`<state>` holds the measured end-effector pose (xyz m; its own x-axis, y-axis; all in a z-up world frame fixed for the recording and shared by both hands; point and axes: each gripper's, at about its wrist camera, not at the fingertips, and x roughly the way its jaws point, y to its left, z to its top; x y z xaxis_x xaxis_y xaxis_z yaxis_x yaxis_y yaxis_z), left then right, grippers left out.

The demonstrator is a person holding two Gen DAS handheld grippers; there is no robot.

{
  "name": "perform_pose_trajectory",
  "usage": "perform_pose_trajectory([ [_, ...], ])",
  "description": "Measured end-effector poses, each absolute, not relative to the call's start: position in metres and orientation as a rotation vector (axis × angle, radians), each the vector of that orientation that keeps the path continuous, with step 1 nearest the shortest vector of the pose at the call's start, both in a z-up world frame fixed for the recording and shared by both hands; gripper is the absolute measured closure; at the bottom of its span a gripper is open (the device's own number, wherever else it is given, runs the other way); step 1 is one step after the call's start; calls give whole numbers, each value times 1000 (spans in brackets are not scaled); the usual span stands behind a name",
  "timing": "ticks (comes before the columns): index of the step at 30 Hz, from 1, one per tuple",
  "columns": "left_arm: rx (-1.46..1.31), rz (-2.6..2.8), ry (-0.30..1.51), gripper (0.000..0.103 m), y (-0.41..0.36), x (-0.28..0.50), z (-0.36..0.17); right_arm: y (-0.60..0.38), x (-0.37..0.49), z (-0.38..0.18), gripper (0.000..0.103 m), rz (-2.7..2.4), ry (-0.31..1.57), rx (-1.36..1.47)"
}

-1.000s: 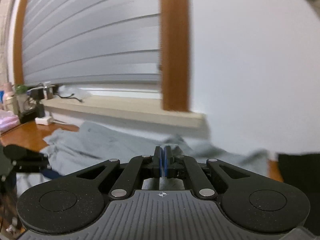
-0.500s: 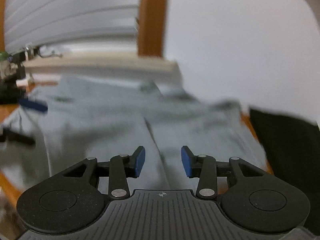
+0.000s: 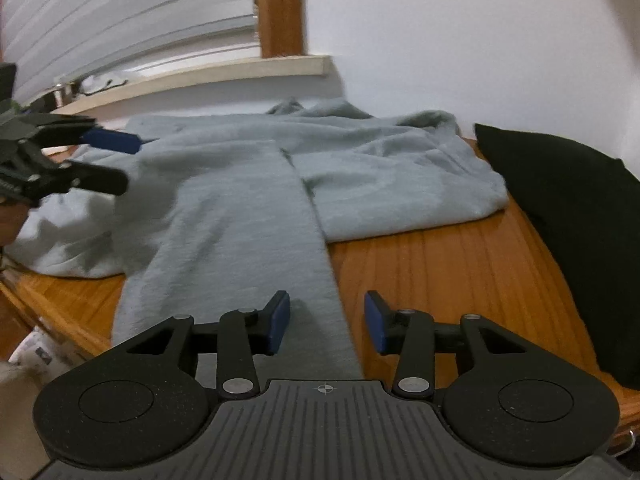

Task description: Fold clothes

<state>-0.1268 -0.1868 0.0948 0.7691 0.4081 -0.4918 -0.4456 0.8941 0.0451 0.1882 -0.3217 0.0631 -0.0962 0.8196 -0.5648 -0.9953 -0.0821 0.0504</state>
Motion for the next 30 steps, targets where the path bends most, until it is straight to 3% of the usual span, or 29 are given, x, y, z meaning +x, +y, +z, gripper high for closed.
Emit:
perform_pose_trajectory([
  [1, -79, 466, 515, 24, -186, -127, 95, -321, 187, 63, 94, 1634, 505, -454],
  [2, -82, 469, 513, 24, -185, -128, 94, -319, 187, 64, 100, 1651, 520, -447],
  [14, -130, 522, 457, 24, -177, -169, 105, -280, 164, 109, 100, 1758, 448, -357],
  [25, -162, 638, 393, 24, -167, -224, 119, -172, 63, 180, 100, 1988, 350, -249],
  [27, -180, 660, 388, 23, -164, -237, 119, -160, 42, 178, 98, 1985, 334, -259],
  [28, -194, 664, 390, 23, -162, -244, 118, -158, 35, 174, 88, 1966, 302, -279],
  [29, -201, 670, 394, 23, -161, -249, 117, -157, 32, 169, 72, 1944, 284, -293],
  [30, -201, 676, 401, 23, -161, -252, 116, -156, 33, 162, 65, 1934, 286, -302],
])
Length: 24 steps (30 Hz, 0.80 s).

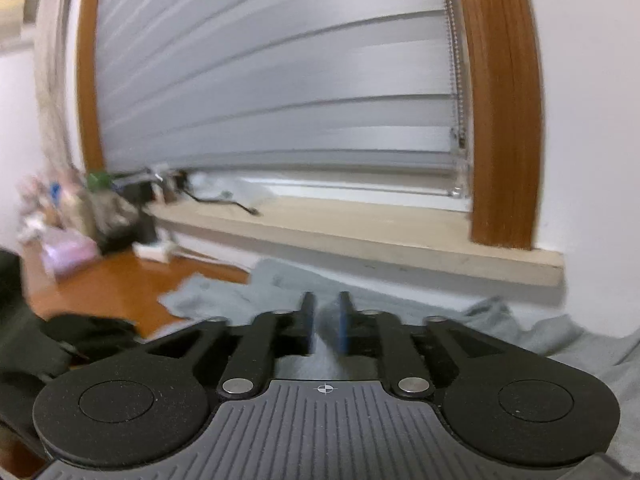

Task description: Fold clothes

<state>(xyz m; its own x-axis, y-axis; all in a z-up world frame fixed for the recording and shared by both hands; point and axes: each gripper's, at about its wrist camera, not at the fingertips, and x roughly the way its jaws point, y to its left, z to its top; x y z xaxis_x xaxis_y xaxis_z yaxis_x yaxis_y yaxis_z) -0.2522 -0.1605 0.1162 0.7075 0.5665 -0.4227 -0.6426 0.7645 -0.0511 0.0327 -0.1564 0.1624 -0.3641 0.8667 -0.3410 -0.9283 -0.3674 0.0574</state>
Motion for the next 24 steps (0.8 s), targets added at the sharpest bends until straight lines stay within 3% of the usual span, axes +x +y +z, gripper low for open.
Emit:
perform_pose_trajectory([
  [10, -162, 636, 405, 27, -170, -232, 114, -186, 122, 104, 57, 1692, 378, -379],
  [12, -145, 603, 434, 35, -173, -216, 109, -192, 142, 94, 56, 1651, 426, -366],
  [17, -103, 519, 507, 71, -180, -178, 97, -201, 177, 75, 53, 1595, 526, -306],
  [22, -62, 435, 578, 70, -186, -139, 85, -201, 193, 65, 50, 1562, 582, -253],
  [24, -58, 427, 591, 56, -186, -133, 83, -197, 193, 64, 50, 1544, 606, -240],
])
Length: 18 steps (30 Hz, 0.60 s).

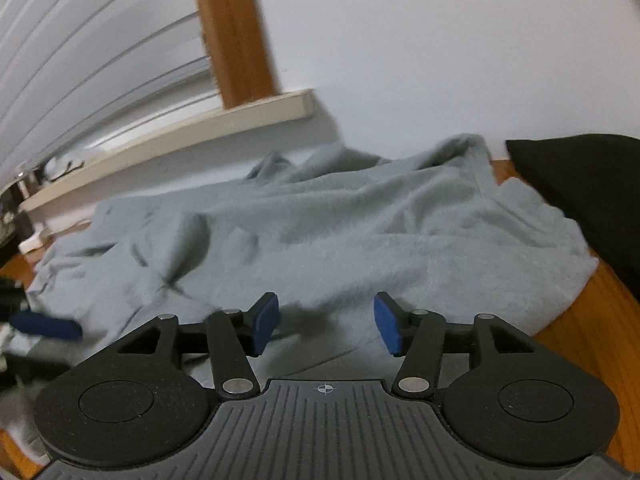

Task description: Fold clothes

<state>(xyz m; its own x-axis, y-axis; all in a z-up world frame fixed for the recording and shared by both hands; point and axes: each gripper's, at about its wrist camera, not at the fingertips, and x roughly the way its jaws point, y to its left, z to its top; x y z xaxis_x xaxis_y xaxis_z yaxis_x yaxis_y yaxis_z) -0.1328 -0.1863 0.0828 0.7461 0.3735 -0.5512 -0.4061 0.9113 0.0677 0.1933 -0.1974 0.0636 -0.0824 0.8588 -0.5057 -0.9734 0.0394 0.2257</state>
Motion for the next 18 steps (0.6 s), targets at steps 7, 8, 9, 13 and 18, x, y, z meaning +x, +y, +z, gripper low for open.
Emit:
perform_pose_trajectory([
  [7, -60, 430, 616, 38, -183, -121, 77, -201, 180, 64, 49, 1538, 556, -261],
  [8, -61, 430, 619, 38, -183, -120, 76, -202, 177, 65, 49, 1541, 541, -269],
  [9, -61, 431, 623, 38, -183, -118, 76, -203, 175, 65, 49, 1545, 526, -275],
  [13, -63, 433, 637, 49, -181, -112, 72, -204, 172, 67, 49, 1557, 511, -282],
  [18, -111, 454, 599, 90, -170, -125, 79, -203, 174, 67, 49, 1545, 529, -275],
])
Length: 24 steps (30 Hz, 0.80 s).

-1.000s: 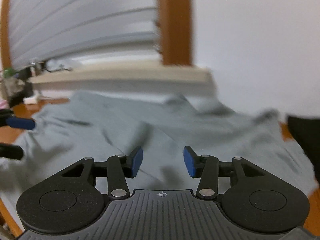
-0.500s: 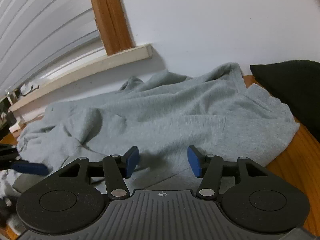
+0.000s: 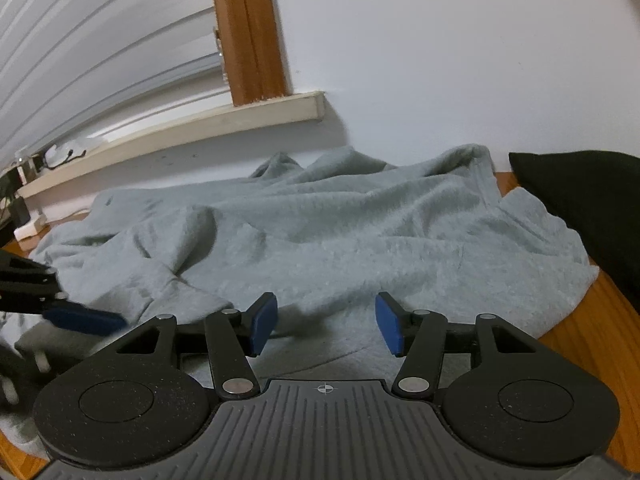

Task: Fold clothes
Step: 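Grasp the sweatshirt fabric with the left gripper and lift it up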

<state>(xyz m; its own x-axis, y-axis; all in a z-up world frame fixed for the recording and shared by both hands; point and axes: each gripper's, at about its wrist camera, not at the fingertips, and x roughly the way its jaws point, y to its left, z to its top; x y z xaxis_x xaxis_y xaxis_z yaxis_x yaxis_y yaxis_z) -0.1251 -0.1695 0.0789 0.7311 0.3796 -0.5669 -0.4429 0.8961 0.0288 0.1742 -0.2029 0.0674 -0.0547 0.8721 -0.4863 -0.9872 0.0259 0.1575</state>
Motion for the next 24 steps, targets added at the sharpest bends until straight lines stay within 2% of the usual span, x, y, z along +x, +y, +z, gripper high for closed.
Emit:
perform_pose_trajectory([
  [8, -212, 527, 481, 90, -141, -175, 102, -203, 171, 67, 48, 1527, 528, -281],
  [17, -258, 526, 464, 90, -136, -179, 92, -205, 171, 66, 47, 1501, 516, -268],
  [24, -300, 688, 300, 91, -113, -256, 123, -211, 159, 69, 49, 1575, 538, -316],
])
